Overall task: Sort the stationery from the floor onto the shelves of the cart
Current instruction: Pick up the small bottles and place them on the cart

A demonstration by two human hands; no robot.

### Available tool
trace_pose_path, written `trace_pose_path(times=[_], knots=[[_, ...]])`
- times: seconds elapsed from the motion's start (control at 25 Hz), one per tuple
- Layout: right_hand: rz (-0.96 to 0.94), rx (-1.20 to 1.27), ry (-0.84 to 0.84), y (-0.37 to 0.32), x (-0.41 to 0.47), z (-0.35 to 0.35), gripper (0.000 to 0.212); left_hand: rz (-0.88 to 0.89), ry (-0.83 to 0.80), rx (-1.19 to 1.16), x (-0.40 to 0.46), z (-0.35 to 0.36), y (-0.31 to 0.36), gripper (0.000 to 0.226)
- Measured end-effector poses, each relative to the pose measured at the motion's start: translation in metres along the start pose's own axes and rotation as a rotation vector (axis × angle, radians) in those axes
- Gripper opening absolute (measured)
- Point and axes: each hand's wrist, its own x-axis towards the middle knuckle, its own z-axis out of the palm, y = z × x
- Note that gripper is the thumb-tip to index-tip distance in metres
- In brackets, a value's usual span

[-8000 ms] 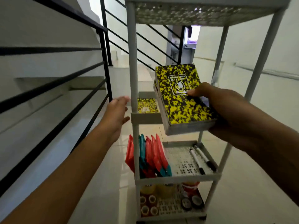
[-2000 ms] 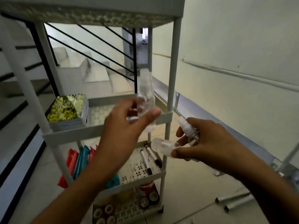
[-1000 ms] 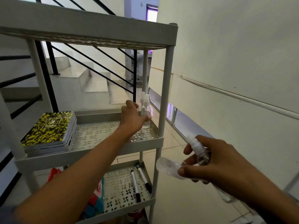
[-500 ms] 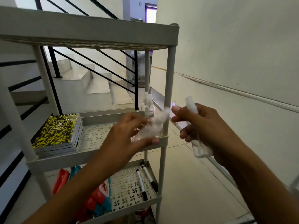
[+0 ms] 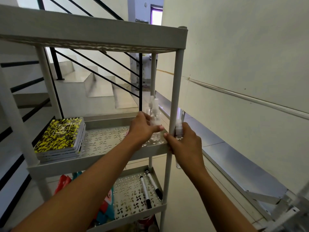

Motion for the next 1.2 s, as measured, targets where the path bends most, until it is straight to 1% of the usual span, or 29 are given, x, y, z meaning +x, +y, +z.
trace_pose_path(times=[0.12, 0.28, 0.32, 0.4, 0.48, 0.52, 0.56, 0.6, 0.72, 0.76, 0.88, 1.0, 1.08, 1.12, 1.16, 1.2], knots=[[-0.025, -0.008, 0.042, 0.001, -0.003, 0.004, 0.022, -0.009, 0.008, 0.031, 0.004, 0.004, 0.001, 0.058], [-0.033, -0.019, 0.05, 0.001, -0.006, 0.003, 0.022, -0.037, 0.044, 0.079, 0.005, 0.012, 0.002, 0.06], [-0.033, -0.014, 0.042, 0.001, -0.006, 0.002, 0.022, -0.053, 0.042, 0.079, 0.006, 0.012, 0.001, 0.065], [-0.033, -0.007, 0.025, 0.001, -0.006, 0.0, 0.023, -0.102, 0.005, 0.045, 0.011, 0.006, -0.002, 0.081], [-0.037, 0.002, 0.02, 0.001, -0.007, -0.001, 0.023, -0.17, -0.069, -0.052, 0.017, -0.002, -0.003, 0.101], [-0.036, 0.005, 0.02, 0.001, -0.007, -0.001, 0.023, -0.207, -0.113, -0.115, 0.019, -0.005, -0.001, 0.106], [-0.032, 0.01, 0.018, 0.001, -0.007, -0.002, 0.023, -0.229, -0.161, -0.174, 0.022, -0.006, 0.0, 0.104], [-0.03, 0.015, 0.011, 0.001, -0.007, -0.002, 0.023, -0.233, -0.21, -0.213, 0.022, -0.007, 0.001, 0.097], [-0.029, 0.035, -0.007, -0.001, -0.007, -0.003, 0.022, -0.173, -0.302, -0.234, 0.02, -0.005, 0.004, 0.07], [-0.027, 0.038, -0.009, -0.001, -0.006, -0.004, 0.023, -0.155, -0.318, -0.209, 0.018, -0.004, 0.005, 0.065], [-0.031, 0.028, -0.019, -0.004, -0.007, -0.004, 0.022, -0.128, -0.332, -0.207, 0.018, -0.002, 0.003, 0.064], [-0.034, 0.022, -0.024, -0.003, -0.007, -0.004, 0.023, -0.144, -0.32, -0.226, 0.016, -0.006, 0.0, 0.063], [0.011, 0.088, -0.05, -0.002, -0.009, -0.004, 0.023, -0.119, -0.251, -0.151, 0.009, -0.01, 0.001, 0.067], [0.046, 0.155, -0.045, -0.003, -0.012, -0.006, 0.024, -0.094, -0.18, -0.112, 0.003, -0.013, 0.004, 0.068], [0.085, 0.267, -0.022, -0.006, -0.016, -0.008, 0.021, -0.07, -0.109, -0.099, -0.006, -0.018, 0.009, 0.063], [0.128, 0.405, -0.002, -0.01, -0.02, -0.012, 0.017, -0.031, -0.063, -0.108, -0.018, -0.022, 0.013, 0.053]])
